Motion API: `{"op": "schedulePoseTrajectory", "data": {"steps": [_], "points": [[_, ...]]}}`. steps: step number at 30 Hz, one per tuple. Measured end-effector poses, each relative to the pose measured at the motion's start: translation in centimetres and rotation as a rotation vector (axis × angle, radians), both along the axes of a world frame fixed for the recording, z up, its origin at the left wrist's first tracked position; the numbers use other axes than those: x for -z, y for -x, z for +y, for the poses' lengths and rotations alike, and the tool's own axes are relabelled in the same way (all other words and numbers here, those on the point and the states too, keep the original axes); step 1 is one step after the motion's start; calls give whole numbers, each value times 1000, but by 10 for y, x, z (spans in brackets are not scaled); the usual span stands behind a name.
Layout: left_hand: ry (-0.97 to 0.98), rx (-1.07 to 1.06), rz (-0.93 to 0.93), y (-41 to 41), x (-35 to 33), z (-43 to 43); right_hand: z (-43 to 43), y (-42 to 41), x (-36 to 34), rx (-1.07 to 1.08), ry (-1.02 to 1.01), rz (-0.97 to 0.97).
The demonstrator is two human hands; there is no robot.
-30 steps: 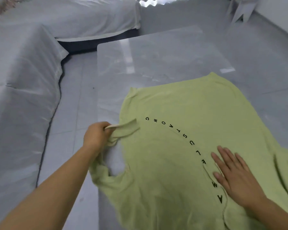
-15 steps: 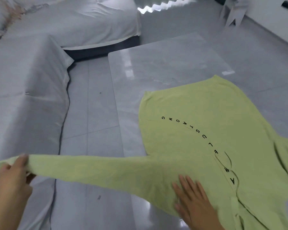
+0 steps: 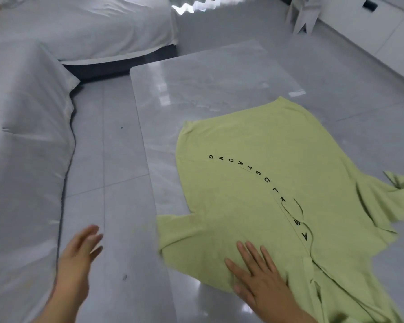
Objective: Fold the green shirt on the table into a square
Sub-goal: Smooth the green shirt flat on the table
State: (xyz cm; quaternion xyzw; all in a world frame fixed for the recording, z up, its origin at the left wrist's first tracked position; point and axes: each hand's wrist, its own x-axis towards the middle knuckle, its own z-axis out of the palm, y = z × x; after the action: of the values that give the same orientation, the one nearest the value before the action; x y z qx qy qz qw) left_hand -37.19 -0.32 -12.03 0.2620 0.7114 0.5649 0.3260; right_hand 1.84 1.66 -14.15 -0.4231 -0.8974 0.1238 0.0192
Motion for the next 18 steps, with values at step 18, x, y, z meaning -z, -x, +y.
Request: {"op": "schedulePoseTrajectory", "data": {"steps": [18], "points": [[410,364,781,-142,-12,53,15,-18,1,-149,-64,210]]}}
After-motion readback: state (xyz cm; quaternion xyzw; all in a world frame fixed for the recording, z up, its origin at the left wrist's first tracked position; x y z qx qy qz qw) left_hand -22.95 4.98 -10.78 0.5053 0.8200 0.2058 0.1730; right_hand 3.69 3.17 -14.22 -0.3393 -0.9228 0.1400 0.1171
